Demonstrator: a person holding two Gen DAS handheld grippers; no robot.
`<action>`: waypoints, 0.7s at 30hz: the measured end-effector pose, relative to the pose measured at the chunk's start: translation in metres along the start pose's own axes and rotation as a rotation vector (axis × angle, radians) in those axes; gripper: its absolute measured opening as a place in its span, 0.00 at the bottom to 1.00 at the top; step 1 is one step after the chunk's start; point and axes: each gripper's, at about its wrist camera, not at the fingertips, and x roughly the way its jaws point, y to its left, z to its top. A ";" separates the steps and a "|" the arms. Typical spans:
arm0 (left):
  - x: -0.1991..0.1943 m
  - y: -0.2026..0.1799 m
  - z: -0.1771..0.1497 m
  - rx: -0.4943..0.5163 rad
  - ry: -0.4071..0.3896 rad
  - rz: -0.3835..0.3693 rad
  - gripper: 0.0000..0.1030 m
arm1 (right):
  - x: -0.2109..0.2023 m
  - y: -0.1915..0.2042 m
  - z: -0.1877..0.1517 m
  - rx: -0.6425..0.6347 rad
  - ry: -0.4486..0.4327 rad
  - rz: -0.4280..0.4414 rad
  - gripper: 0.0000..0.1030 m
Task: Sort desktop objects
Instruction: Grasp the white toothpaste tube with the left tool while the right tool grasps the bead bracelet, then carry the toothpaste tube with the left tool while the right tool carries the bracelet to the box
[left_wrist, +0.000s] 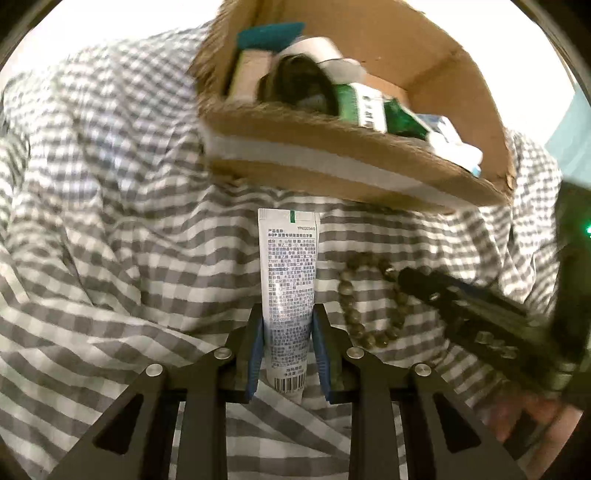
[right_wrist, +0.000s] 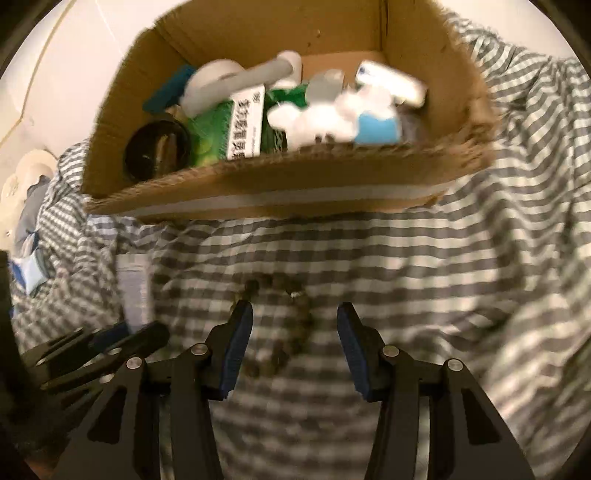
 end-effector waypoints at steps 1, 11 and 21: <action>0.003 0.002 -0.002 -0.010 0.007 0.000 0.25 | 0.010 -0.003 -0.002 0.015 0.022 -0.004 0.38; 0.004 -0.003 0.004 -0.015 0.006 -0.014 0.25 | 0.003 -0.012 -0.018 0.040 -0.034 -0.002 0.11; -0.078 -0.019 0.009 0.050 -0.129 -0.036 0.22 | -0.119 0.014 -0.027 -0.104 -0.292 -0.075 0.11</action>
